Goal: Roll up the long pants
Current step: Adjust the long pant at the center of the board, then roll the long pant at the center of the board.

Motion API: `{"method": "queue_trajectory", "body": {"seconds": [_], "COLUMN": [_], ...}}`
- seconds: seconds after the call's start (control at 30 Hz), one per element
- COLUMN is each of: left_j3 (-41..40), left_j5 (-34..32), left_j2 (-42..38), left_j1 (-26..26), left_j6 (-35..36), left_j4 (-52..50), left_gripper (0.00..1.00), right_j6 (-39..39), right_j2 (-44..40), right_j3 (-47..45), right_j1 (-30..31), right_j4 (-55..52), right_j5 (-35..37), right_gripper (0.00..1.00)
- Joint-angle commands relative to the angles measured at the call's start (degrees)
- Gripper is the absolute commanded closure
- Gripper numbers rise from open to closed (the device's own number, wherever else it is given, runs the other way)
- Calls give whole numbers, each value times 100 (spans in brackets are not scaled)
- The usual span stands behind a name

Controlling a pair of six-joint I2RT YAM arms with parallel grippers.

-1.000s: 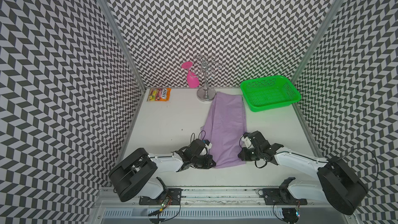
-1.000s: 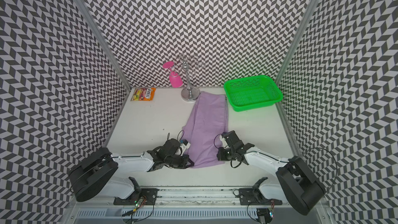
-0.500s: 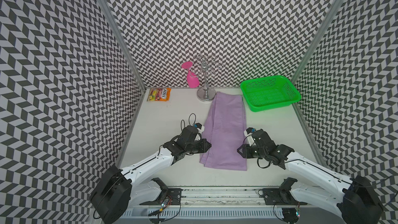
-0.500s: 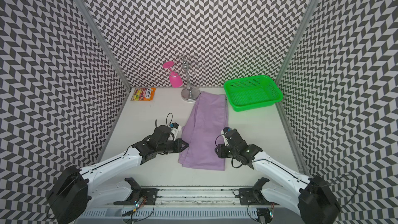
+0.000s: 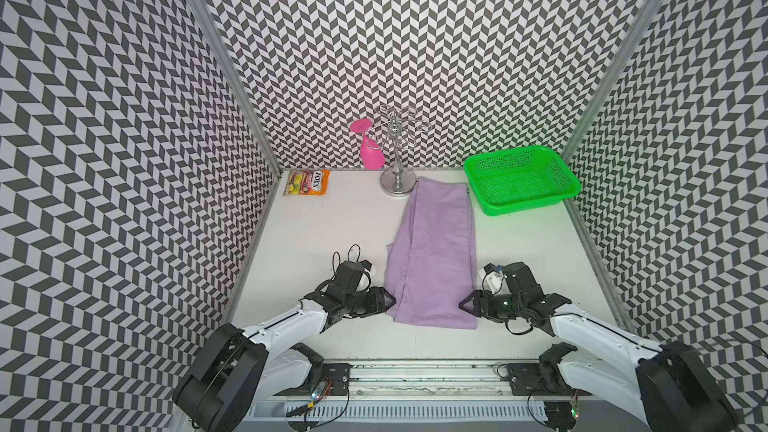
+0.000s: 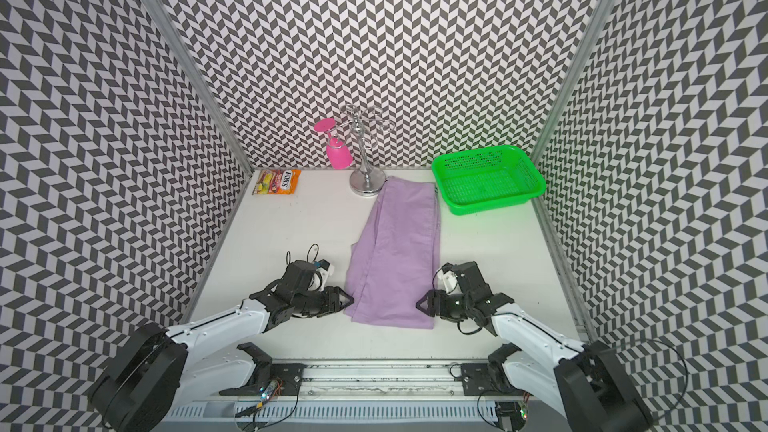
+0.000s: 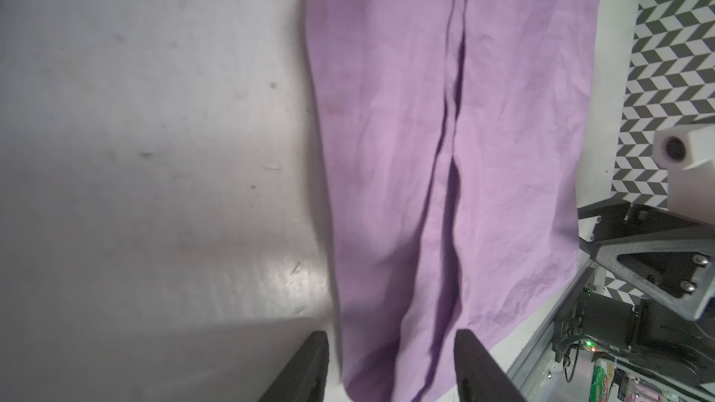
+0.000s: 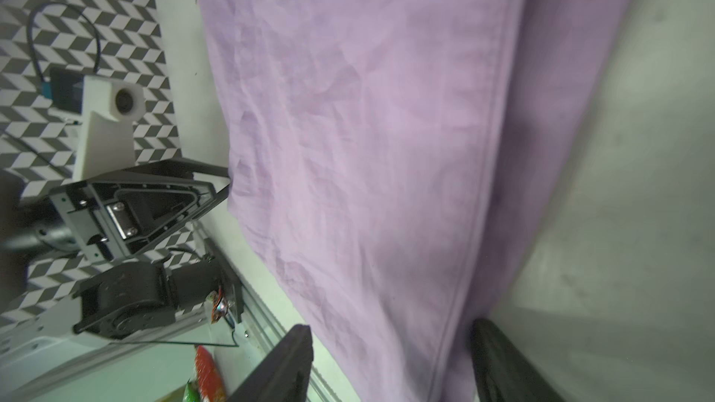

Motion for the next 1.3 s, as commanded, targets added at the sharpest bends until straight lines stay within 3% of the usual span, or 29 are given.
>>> {"method": "queue_trajectory", "body": {"seconds": [0.0, 0.17, 0.3, 0.4, 0.5, 0.67, 0.83, 1.0, 1.03, 1.1, 1.17, 1.27], "left_j3": [-59, 59, -57, -258, -372, -474, -636, -371, -348, -405, -474, -475], "left_j5": [86, 138, 231, 296, 441, 598, 366, 23, -26, 4, 78, 107], "left_j2": [248, 382, 437, 458, 561, 362, -785, -1321, -1300, -1106, -862, -739], "left_j1": [-391, -761, -776, -777, -804, -874, -1009, -941, -919, -828, -742, -692], "left_j6": [-31, -169, -283, -393, -533, -677, -1132, -1109, -1082, -1028, -991, -1022], "left_j4": [253, 492, 577, 858, 1213, 1213, 661, 48, 43, 182, 335, 534], "left_gripper": [45, 54, 66, 79, 100, 100, 100, 100, 100, 100, 100, 100], "right_j6": [-237, -238, -177, -130, -171, -163, -106, -67, 7, 50, -144, -558], "right_j2": [336, 305, 474, 502, 572, 512, 381, 376, 356, 355, 383, -174], "right_j3": [-163, -144, -139, -189, -197, -250, -363, 8, 54, 106, 226, 694], "right_j1": [14, 85, 114, 120, 148, 385, 722, 676, 654, 581, 506, 584], "right_j4": [118, 326, 618, 759, 796, 773, 679, 239, 214, 240, -23, -955], "right_j5": [-435, -603, -793, -802, -855, -958, -1021, -883, -848, -700, -443, 623], "right_gripper": [38, 51, 68, 84, 92, 95, 99, 98, 91, 59, 50, 39]}}
